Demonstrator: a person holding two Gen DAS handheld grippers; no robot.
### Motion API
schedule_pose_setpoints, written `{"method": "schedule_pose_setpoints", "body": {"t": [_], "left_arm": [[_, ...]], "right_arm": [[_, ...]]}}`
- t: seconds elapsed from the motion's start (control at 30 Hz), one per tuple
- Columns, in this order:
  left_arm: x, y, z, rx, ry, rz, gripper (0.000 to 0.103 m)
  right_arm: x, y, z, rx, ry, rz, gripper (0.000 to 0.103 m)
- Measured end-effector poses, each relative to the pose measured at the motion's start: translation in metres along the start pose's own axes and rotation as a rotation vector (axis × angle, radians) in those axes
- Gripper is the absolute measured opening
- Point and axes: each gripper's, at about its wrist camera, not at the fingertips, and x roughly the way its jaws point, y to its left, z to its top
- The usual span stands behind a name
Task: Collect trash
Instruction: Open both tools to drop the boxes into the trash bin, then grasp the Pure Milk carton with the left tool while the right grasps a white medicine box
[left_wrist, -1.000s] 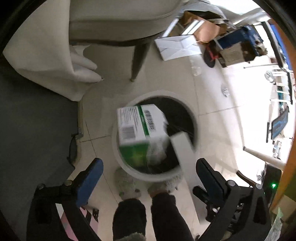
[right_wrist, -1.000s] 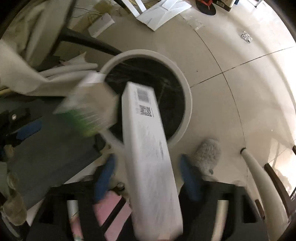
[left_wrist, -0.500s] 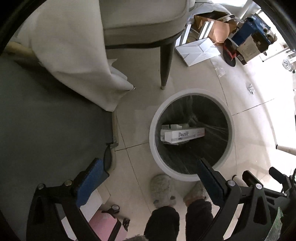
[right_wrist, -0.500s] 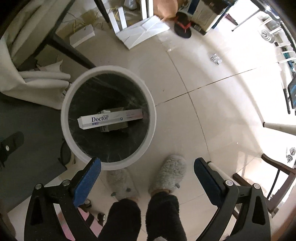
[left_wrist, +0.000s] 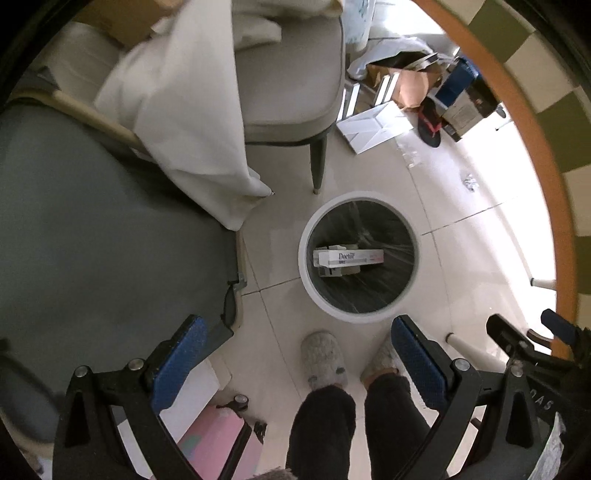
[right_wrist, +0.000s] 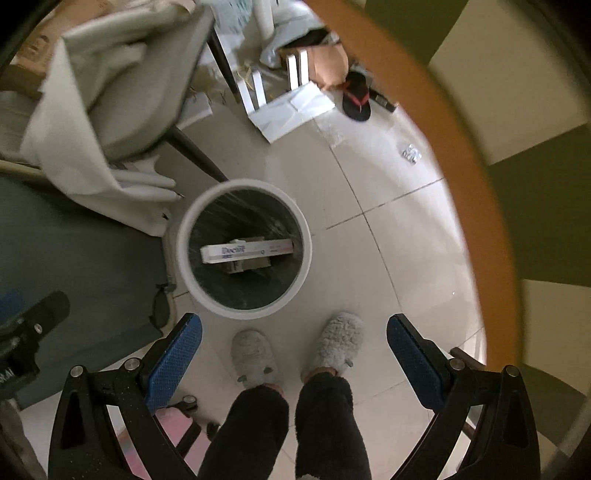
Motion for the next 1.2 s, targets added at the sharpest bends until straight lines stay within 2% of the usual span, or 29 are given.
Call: {"method": "schedule_pose_setpoints", "body": {"t": [0.37,0.53,0.63,0.77,0.9,1.1,1.2], "left_arm": [[-0.139,0.01,-0.022,0.013,-0.061,-0.015,0.102],[-0.203,0.006,-0.026,0.022,-0.123,-0.033,0.102],[-0.241,-0.015,-0.02,0.078,-0.178,-0.05,0.102],[-0.284,-0.073,-0.004,0.222,-0.268,-0.06,0.103],[-0.306,-0.153,0.012,0.399,-0.33,-0.023,0.103],[-0.299,-0.301,0.025,0.75,-0.358,0.031,0.103],[-0.28,-0.361,0.032,0.922,-0.333,0.075,0.103]], "right_arm": [[-0.164,0.004,-0.024,0.009,-0.092,0.066,0.101],[-0.229,-0.008,-0.037,0.079,-0.112,0.138,0.101],[-0.269,-0.033,-0.041,0.154,-0.144,0.177,0.101],[-0.313,-0.09,-0.042,0.294,-0.188,0.182,0.101],[-0.343,-0.186,-0.054,0.515,-0.22,0.147,0.101],[-0.325,-0.34,-0.076,0.847,-0.167,0.103,0.101],[-0.3,-0.393,-0.088,0.956,-0.115,0.103,0.101]]}}
